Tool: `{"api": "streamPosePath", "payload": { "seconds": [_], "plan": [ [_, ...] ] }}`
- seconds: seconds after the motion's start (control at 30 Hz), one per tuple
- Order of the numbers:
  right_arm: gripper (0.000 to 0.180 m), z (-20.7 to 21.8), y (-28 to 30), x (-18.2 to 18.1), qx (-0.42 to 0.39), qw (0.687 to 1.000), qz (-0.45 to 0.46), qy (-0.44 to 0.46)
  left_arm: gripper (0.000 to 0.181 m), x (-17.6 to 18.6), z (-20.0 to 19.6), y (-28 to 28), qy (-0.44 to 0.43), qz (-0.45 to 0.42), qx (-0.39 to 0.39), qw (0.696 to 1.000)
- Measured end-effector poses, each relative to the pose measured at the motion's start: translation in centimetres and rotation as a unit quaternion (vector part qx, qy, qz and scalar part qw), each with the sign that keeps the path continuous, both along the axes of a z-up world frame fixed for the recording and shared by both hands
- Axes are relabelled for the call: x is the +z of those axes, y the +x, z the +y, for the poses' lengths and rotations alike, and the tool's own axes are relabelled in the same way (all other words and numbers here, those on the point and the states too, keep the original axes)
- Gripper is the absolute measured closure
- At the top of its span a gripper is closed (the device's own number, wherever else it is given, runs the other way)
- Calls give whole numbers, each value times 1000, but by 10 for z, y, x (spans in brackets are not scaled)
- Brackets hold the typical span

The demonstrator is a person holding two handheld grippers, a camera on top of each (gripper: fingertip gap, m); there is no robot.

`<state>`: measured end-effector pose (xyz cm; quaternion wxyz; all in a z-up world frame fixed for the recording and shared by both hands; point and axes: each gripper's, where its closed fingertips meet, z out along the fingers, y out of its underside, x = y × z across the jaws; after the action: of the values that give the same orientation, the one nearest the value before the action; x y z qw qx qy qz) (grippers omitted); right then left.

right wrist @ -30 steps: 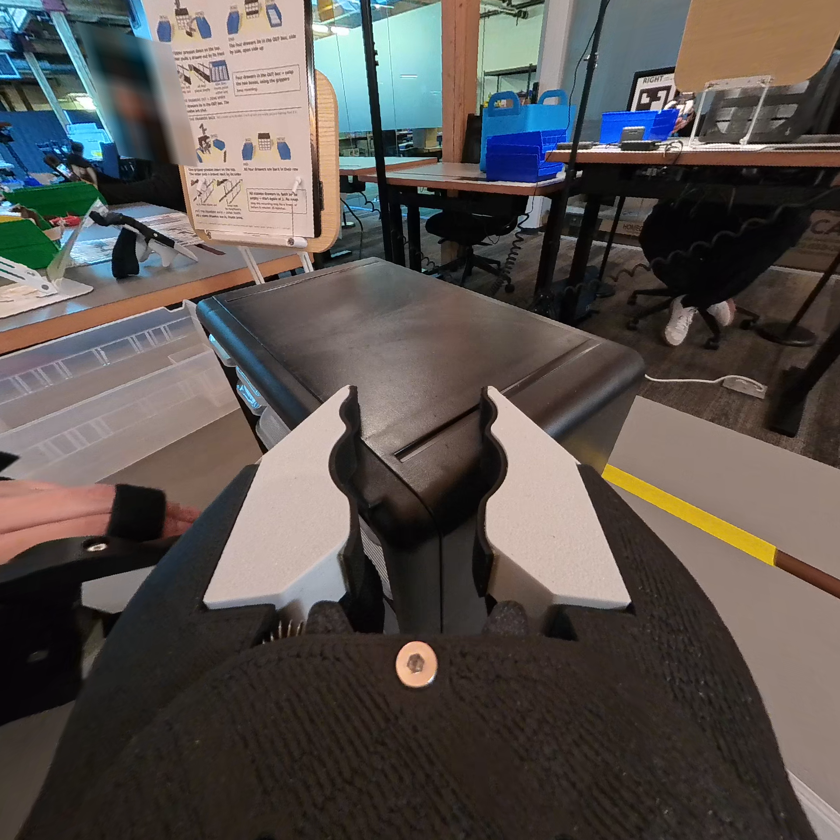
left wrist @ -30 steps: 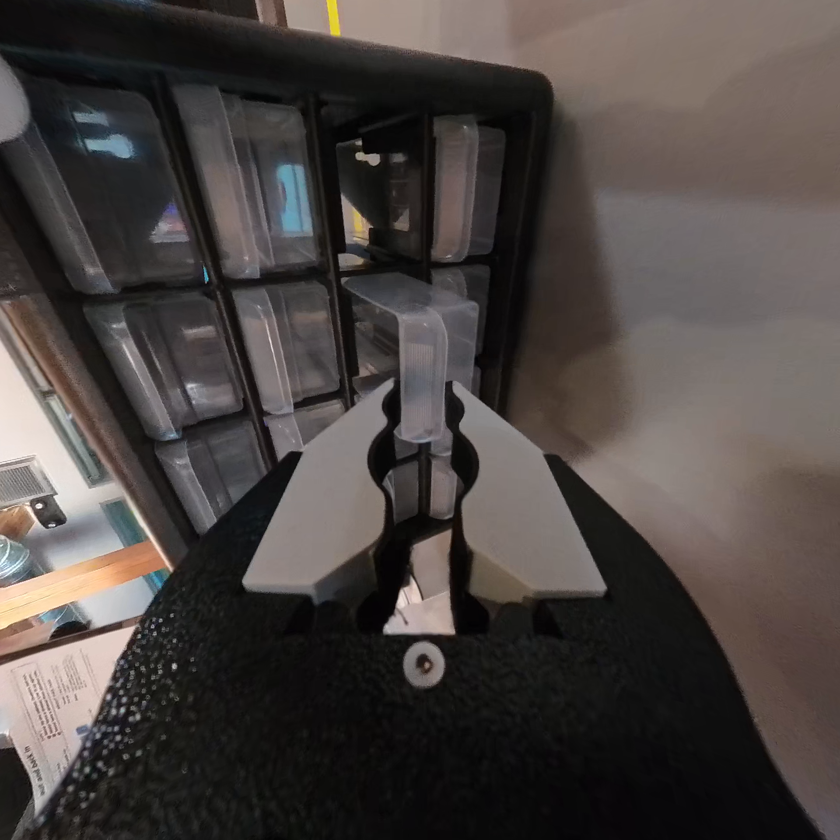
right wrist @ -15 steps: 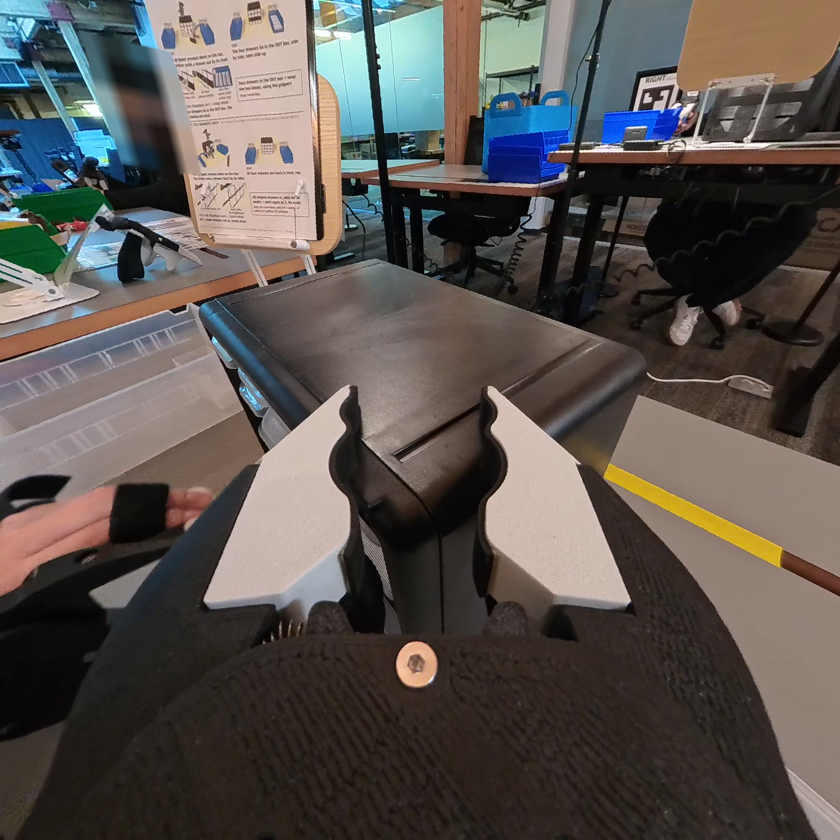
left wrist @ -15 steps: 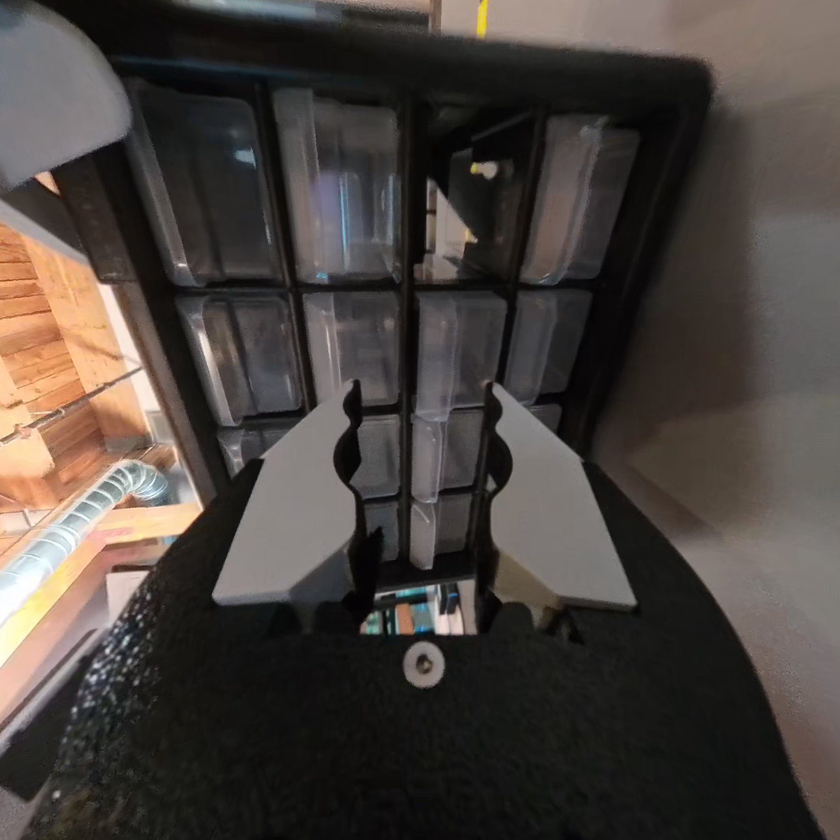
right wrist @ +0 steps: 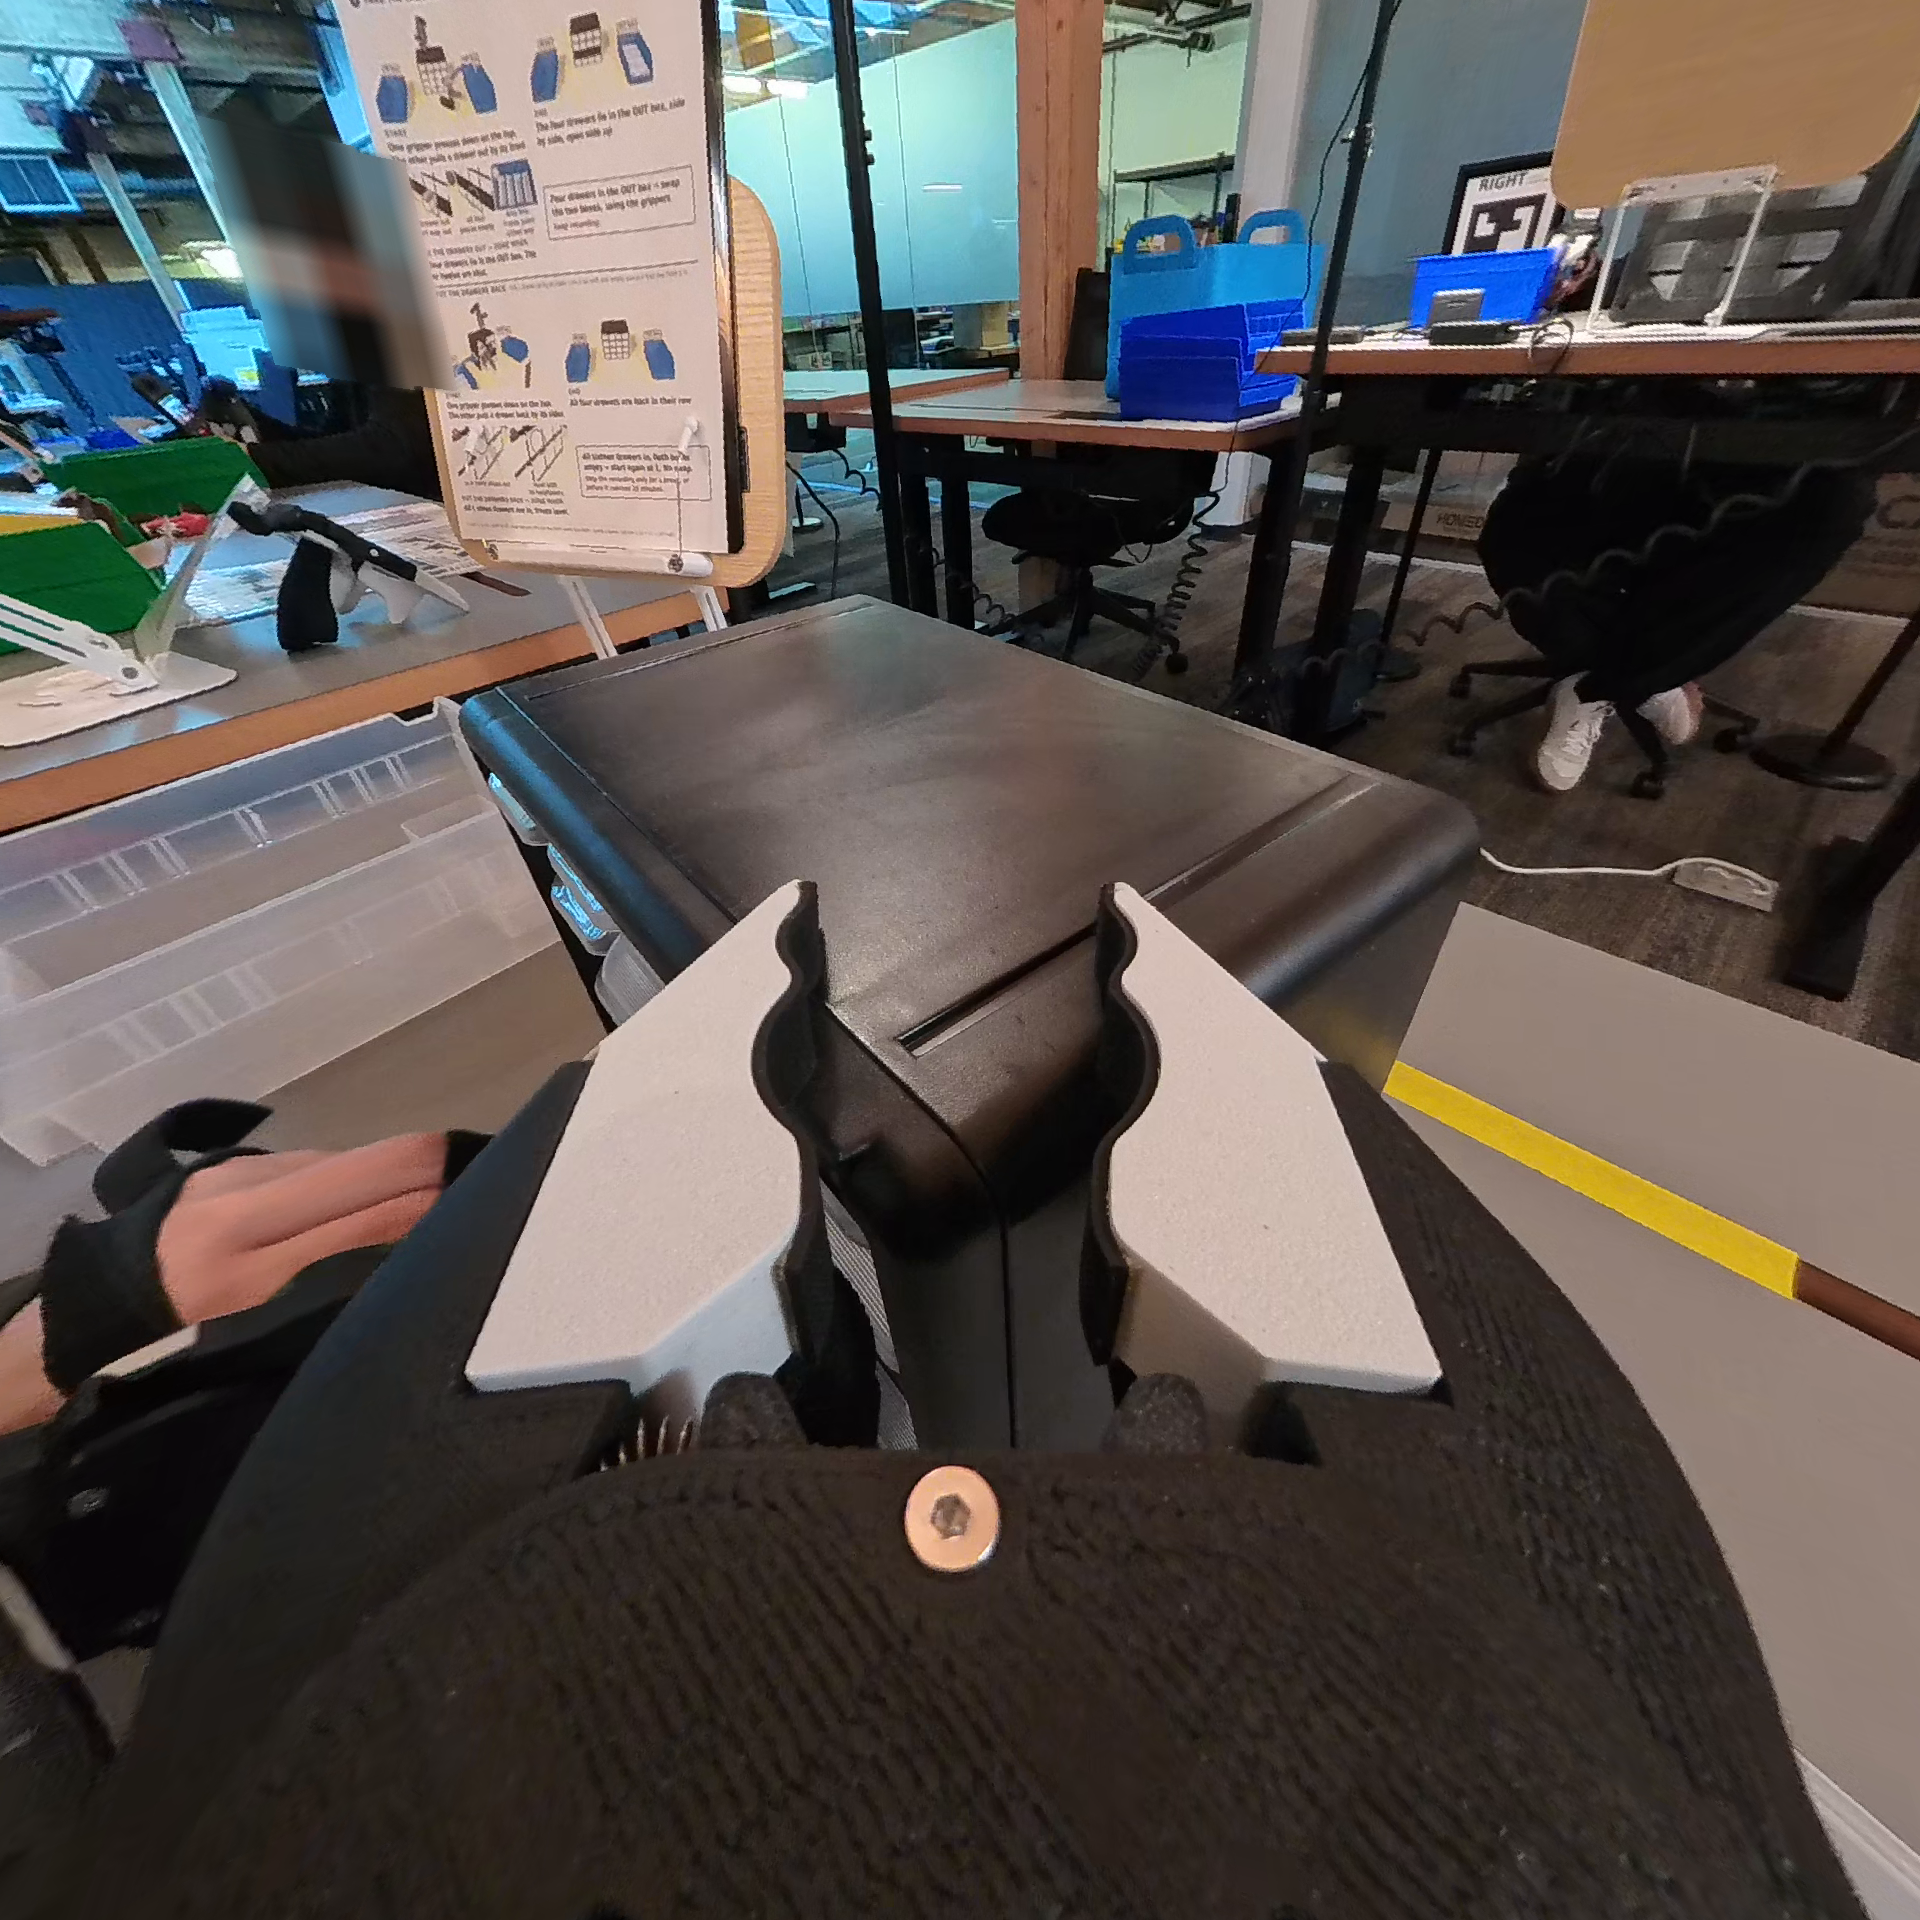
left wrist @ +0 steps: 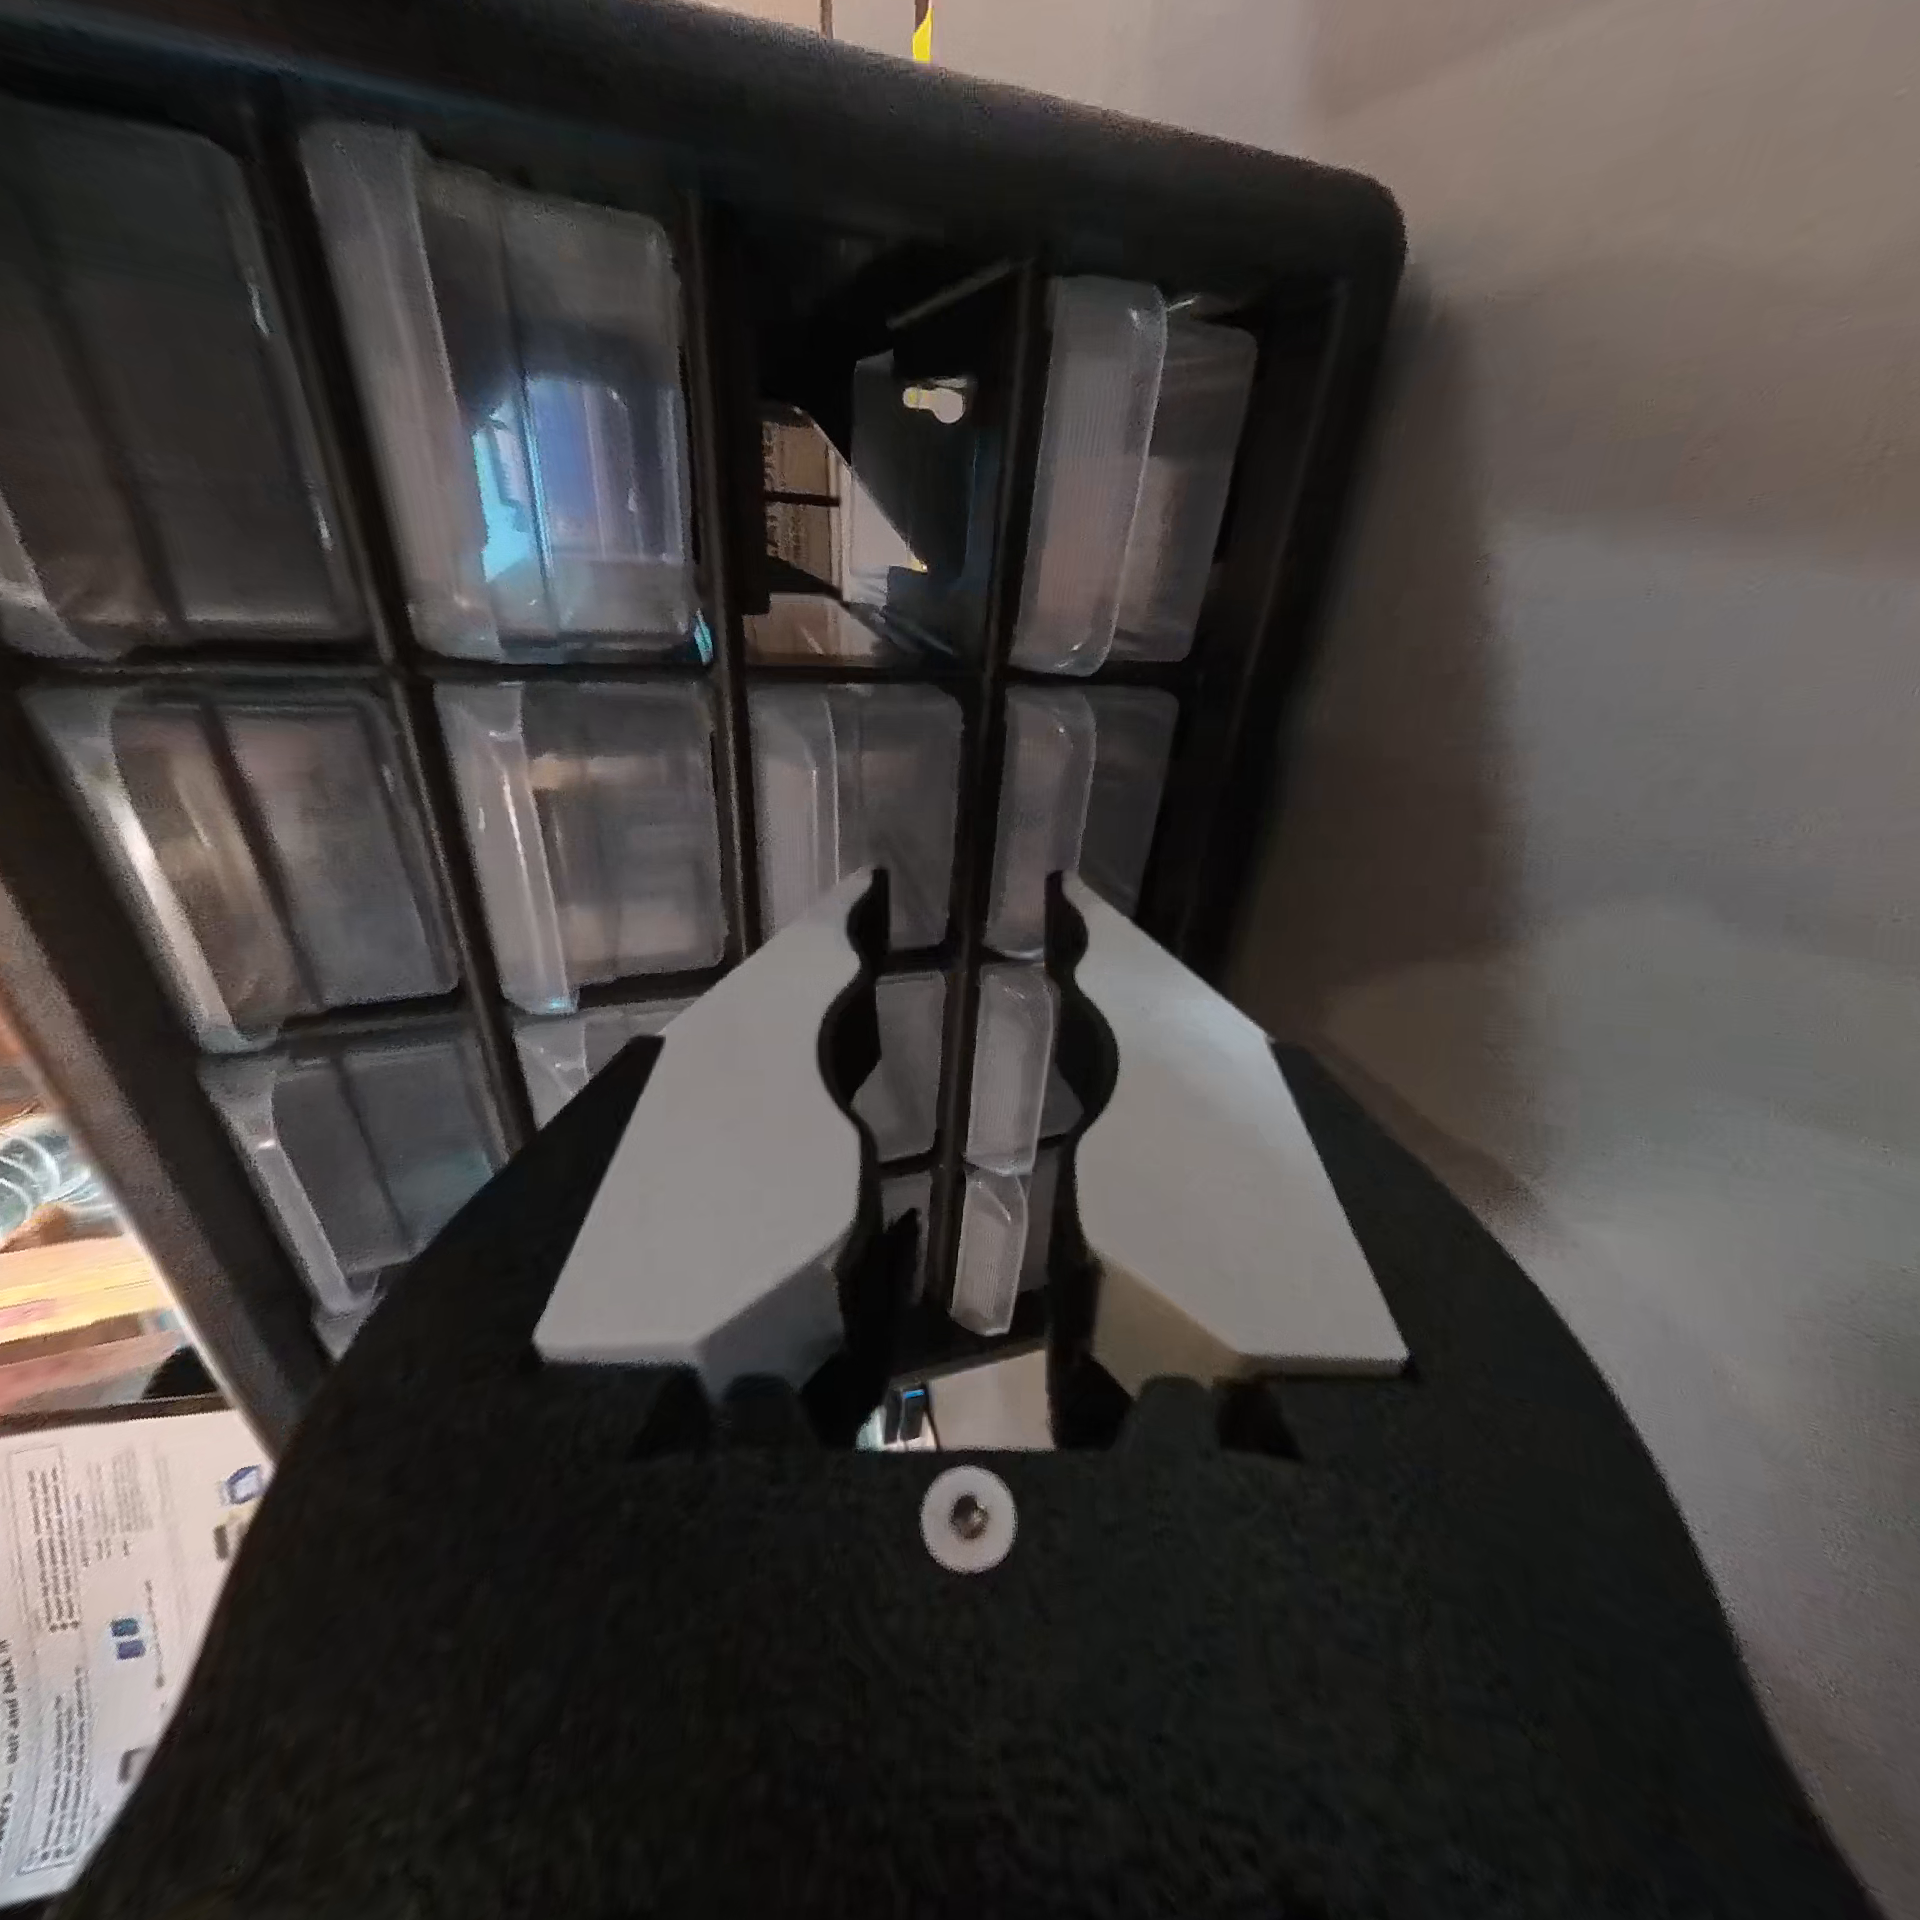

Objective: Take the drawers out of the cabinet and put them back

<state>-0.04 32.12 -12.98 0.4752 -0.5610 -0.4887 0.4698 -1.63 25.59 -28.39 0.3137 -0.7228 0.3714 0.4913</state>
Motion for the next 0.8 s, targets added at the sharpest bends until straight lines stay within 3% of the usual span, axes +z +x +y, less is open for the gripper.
{"api": "streamPosePath", "payload": {
  "seconds": [0.23, 0.4, 0.5, 0.7, 0.8],
  "plan": [
    [127, 0, 0, 0, 0, 1000, 0, 0, 143, -9, -7, 7, -10, -40, -2, 999],
    [128, 0, 0, 0, 3, 1000, 3, -2, 142, 3, -59, 12, 19, -55, -20, 998],
    [128, 0, 0, 0, 3, 1000, 3, -2, 146, 33, -114, -19, 30, -27, 50, 998],
    [128, 1, 2, 1, 6, 1000, 8, -9, 145, 94, -211, -124, 105, -186, 200, 956],
    [129, 1, 2, 0, 6, 1000, 7, -8, 144, 99, -245, -205, 123, -226, 264, 930]
  ]
}}
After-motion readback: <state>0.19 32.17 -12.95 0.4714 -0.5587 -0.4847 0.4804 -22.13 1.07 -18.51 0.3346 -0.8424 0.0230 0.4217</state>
